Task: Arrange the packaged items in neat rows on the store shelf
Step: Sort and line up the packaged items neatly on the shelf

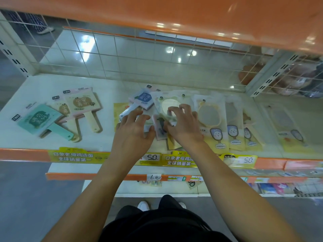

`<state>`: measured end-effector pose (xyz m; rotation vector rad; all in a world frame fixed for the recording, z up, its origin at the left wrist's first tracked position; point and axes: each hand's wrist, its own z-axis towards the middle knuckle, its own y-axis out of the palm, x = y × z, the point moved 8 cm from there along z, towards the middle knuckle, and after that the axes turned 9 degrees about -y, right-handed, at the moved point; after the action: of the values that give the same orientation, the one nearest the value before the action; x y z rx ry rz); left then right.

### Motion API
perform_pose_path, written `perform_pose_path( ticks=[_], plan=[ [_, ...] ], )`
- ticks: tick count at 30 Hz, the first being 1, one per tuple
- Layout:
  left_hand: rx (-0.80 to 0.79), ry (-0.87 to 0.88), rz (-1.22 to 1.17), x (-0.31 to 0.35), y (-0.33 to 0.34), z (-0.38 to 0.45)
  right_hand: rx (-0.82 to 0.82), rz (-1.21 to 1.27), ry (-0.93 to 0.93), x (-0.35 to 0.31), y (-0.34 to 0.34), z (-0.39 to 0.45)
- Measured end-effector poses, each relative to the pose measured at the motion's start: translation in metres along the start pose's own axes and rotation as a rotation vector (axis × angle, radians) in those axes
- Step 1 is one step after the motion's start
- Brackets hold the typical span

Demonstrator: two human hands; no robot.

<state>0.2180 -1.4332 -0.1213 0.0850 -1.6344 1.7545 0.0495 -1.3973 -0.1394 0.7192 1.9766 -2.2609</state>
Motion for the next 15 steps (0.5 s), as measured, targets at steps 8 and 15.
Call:
perform_pose_path(
  ticks=[8, 15],
  plan=[
    [-0.009, 0.052, -0.032, 0.008, 0.006, 0.006, 0.118, 0.008, 0.018, 0.009, -0.02, -0.01],
    [-0.082, 0.224, -0.125, 0.077, 0.033, 0.01, 0.263, -0.019, 0.097, 0.059, -0.062, -0.038]
  ],
)
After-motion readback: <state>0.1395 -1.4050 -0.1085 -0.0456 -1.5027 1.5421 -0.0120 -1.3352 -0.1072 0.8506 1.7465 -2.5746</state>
